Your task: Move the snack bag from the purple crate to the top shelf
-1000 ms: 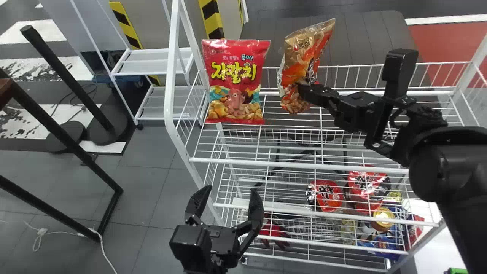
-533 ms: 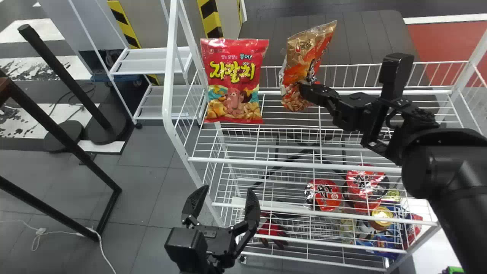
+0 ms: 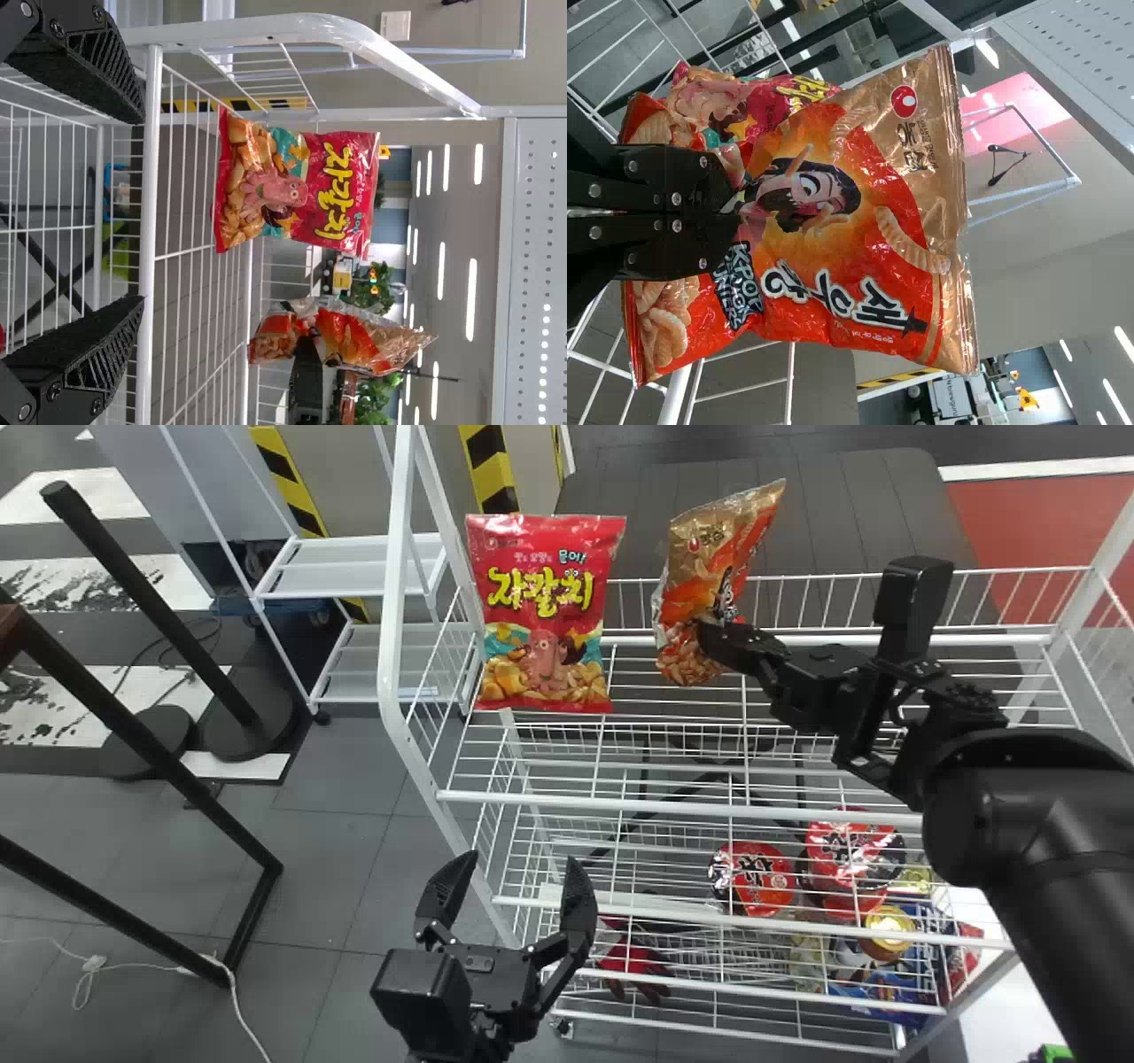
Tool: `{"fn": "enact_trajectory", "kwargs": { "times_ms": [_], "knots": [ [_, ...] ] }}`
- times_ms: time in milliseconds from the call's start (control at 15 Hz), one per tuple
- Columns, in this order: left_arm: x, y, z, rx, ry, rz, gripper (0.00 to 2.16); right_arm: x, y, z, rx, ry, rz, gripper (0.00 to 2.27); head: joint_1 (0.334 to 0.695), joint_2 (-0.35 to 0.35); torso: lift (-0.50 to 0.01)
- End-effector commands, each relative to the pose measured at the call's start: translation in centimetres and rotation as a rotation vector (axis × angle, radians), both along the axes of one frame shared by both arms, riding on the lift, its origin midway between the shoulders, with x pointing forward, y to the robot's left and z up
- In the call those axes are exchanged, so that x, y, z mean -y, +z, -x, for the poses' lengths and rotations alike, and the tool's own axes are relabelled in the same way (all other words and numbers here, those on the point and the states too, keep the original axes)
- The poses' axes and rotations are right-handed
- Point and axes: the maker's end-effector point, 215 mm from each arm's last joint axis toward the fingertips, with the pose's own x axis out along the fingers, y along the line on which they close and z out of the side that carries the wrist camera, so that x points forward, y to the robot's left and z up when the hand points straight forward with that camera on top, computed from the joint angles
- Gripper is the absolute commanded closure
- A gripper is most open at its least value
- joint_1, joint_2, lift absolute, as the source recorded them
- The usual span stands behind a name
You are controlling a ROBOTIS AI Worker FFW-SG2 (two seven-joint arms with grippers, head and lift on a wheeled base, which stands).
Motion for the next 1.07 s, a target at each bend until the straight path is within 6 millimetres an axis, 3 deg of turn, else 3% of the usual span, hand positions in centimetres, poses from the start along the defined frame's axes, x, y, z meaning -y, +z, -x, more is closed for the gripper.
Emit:
{"fn": "enact_trajectory", "kwargs": {
  "times_ms": [0,267,1000],
  "knots": [
    [-0.2,0.0,0.0,0.002,0.003,0.004,0.09,-0.2,-0.1,-0.2,0.002,0.0,0.008,1.81,0.695,0.184,0.001],
    [-0.2,-0.3,0.1,-0.003,0.005,0.005,0.09,-0.1,-1.0,-0.4,0.007,-0.011,0.023,1.65,0.695,0.187,0.001],
    [0.0,0.4,0.6,0.025,0.005,0.018,0.09,1.3,-2.9,-1.4,0.011,-0.083,0.054,1.55,0.695,0.174,0.001]
  ]
}}
